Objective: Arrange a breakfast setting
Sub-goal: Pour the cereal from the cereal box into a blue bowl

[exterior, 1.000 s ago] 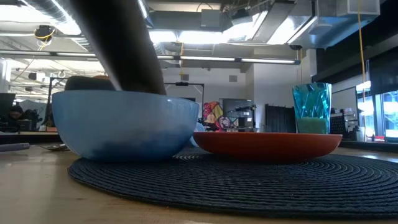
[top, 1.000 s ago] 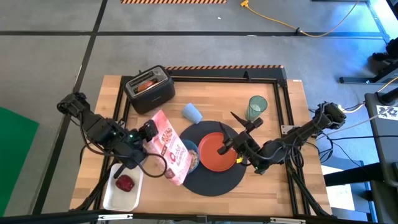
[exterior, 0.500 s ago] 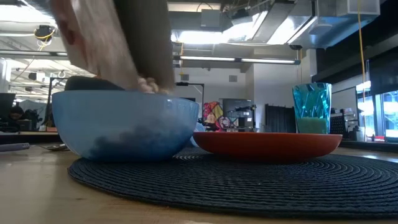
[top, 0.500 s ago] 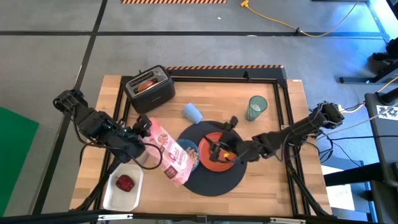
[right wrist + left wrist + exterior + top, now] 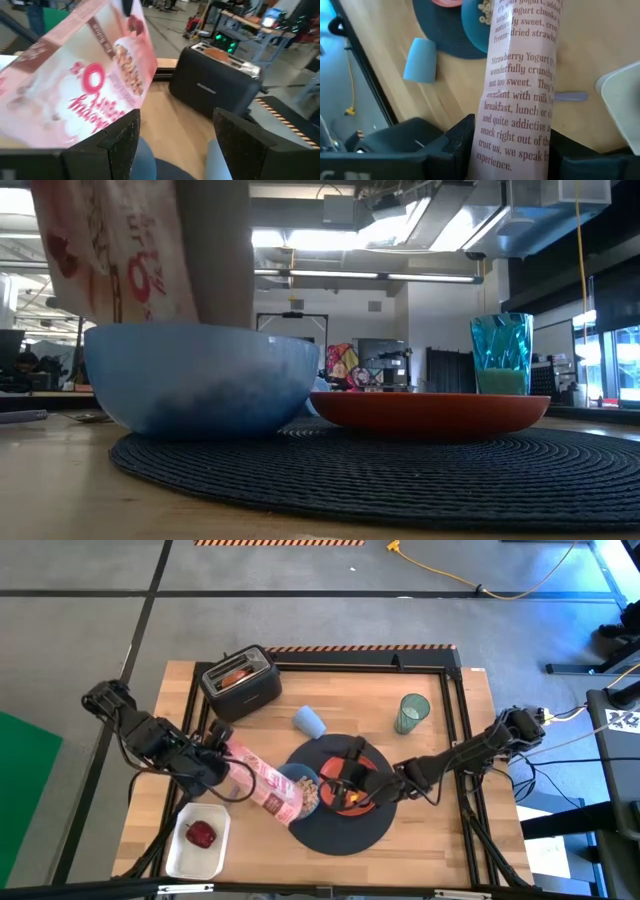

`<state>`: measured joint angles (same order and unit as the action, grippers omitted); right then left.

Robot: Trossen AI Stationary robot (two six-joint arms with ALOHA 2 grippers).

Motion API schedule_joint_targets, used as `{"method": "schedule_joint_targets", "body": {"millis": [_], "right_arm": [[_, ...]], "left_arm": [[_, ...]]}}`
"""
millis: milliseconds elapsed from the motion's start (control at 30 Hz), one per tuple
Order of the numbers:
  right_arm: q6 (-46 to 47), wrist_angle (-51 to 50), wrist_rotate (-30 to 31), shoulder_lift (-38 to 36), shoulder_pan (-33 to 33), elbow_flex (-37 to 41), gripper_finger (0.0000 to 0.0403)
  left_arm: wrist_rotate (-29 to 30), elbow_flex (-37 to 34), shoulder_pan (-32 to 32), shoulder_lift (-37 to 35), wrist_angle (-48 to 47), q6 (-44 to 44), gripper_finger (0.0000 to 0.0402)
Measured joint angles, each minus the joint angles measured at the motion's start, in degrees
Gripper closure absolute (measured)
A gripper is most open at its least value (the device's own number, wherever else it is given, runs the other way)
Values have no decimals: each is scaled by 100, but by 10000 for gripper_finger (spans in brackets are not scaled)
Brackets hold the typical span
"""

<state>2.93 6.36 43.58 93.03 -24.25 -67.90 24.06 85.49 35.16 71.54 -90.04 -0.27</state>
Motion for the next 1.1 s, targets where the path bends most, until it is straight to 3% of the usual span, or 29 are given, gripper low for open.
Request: {"method": "schedule_joint_targets", "body": {"millis": [133, 400, 800, 1100], "right_arm": [[78, 12, -274, 0, 79, 0, 164], [-21, 3, -270, -5, 118, 0, 164], [-311, -49, -266, -419, 99, 4, 164], [-357, -114, -241, -739, 29, 4, 164]], "left_arm": [[43, -4, 0, -143, 0, -343, 257], [45, -4, 0, -509, 2, -885, 257], [258, -4, 0, -1627, -2, -2168, 257], [417, -4, 0, -2287, -2, -2549, 257]]}}
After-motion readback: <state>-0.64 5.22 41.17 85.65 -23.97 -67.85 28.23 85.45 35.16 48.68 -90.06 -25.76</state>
